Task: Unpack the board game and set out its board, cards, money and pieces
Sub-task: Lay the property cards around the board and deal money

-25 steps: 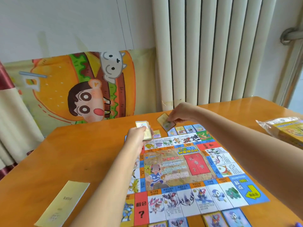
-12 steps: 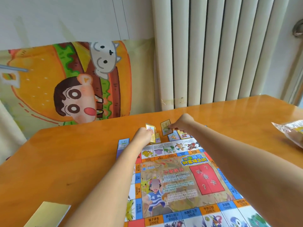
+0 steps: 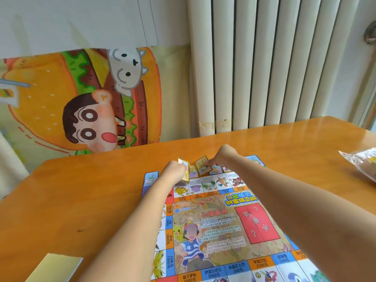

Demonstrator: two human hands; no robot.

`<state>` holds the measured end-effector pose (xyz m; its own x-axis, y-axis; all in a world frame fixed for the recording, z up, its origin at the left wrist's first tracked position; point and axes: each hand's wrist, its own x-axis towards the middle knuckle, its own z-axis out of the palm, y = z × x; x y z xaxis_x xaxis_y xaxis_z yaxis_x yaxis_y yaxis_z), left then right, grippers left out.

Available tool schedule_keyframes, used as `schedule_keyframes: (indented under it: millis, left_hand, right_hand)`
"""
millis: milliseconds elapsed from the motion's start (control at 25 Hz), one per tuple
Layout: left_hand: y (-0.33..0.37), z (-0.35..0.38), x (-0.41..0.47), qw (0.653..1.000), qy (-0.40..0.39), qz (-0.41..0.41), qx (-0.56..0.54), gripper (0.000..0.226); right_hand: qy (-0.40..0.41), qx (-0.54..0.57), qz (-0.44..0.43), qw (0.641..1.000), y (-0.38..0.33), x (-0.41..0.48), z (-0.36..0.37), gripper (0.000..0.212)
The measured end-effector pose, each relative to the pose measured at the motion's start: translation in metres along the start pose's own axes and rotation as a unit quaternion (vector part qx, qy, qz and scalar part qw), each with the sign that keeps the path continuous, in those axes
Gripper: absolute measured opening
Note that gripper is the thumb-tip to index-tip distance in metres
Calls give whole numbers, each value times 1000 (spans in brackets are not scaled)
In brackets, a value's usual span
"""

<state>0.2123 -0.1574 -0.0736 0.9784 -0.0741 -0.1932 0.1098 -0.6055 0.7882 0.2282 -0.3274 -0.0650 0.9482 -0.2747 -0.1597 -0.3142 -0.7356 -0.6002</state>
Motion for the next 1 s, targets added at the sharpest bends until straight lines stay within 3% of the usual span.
schedule_keyframes:
  millis: [400,560,1000]
  left_hand:
    - [1,5,2,1000,19,-6,10,15]
    - [4,11,1,999,41,-17,12,32]
    - [9,17,0,997,64,-29,13,31]
  right_hand:
    - [-73,5,33,997,0,4,-5,45]
    - [-46,-9,38,998,4,2,4,45]
    - [17,-38,27,999,2,1,11,46]
